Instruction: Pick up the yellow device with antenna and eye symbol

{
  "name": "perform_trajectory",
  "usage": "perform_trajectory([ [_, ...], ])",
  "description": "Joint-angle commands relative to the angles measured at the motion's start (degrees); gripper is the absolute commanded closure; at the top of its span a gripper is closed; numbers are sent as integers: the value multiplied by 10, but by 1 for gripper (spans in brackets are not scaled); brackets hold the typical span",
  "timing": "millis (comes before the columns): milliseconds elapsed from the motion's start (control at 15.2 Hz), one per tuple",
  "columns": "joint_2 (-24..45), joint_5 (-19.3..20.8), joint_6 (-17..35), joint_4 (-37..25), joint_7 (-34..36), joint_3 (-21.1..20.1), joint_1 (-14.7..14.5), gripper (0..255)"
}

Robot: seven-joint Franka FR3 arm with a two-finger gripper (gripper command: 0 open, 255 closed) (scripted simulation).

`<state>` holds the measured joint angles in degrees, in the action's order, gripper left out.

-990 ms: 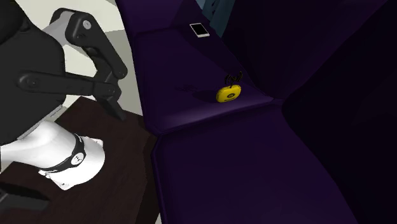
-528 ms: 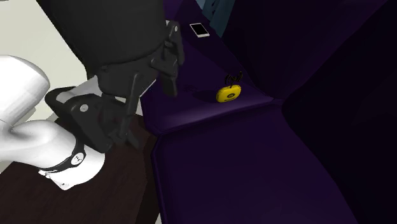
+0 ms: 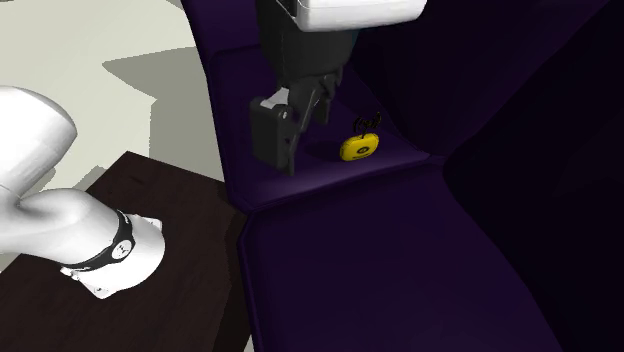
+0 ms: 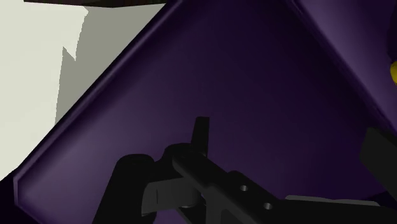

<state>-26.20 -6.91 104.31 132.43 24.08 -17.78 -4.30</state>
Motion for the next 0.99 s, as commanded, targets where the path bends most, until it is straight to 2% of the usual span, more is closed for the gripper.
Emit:
perform_trajectory([
  [0, 40, -2, 14, -22, 27, -22, -3, 0],
  [462, 178, 16, 49, -103, 125, -88, -18, 0],
  [924, 338, 73, 62, -218, 229, -129, -52, 0],
])
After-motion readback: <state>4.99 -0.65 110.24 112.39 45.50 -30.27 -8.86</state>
